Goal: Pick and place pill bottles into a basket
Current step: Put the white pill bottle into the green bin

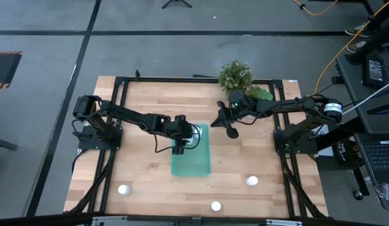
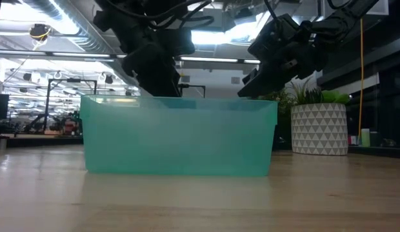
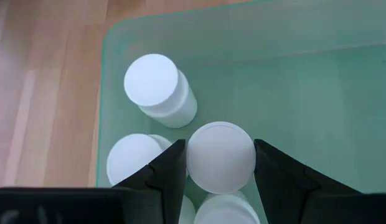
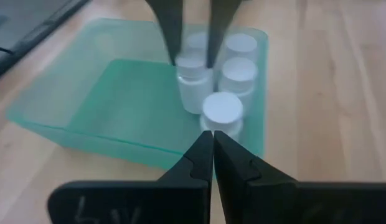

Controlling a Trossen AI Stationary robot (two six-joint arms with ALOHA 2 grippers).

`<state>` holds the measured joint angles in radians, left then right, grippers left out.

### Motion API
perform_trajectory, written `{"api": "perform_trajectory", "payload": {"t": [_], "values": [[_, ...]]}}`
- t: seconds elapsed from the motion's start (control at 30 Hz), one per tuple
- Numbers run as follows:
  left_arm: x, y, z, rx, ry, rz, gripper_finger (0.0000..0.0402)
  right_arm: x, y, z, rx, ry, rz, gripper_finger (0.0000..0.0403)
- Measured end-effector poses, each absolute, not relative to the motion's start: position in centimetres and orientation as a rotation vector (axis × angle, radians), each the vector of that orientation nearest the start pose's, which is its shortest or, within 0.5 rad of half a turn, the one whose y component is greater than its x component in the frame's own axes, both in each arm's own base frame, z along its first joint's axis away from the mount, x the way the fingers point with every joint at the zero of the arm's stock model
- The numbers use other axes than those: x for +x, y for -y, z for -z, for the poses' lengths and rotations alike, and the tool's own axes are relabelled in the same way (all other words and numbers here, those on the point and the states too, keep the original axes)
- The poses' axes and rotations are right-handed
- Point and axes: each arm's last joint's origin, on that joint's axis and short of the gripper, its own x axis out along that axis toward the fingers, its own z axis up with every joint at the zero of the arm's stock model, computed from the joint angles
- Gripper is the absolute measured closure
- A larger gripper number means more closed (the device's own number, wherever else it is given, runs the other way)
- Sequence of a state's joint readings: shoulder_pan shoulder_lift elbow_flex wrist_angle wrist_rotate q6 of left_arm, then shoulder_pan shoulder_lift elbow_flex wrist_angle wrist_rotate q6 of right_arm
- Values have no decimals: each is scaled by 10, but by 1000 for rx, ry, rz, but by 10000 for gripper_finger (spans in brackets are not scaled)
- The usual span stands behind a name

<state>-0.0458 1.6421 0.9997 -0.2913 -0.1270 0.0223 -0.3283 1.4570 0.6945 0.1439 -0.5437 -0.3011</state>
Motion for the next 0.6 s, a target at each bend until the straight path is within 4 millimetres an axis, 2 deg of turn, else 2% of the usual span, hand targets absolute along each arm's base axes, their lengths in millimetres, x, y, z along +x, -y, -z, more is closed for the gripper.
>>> {"api": "perform_trajectory", "payload": {"t": [0.17,0.6], "values": [[328,11,-191,100,-932,-63,247,273,74,-187,-38,-484,-408,385],[328,13,-190,80,-930,-25,229,273,75,-186,-44,-497,-384,385]]}}
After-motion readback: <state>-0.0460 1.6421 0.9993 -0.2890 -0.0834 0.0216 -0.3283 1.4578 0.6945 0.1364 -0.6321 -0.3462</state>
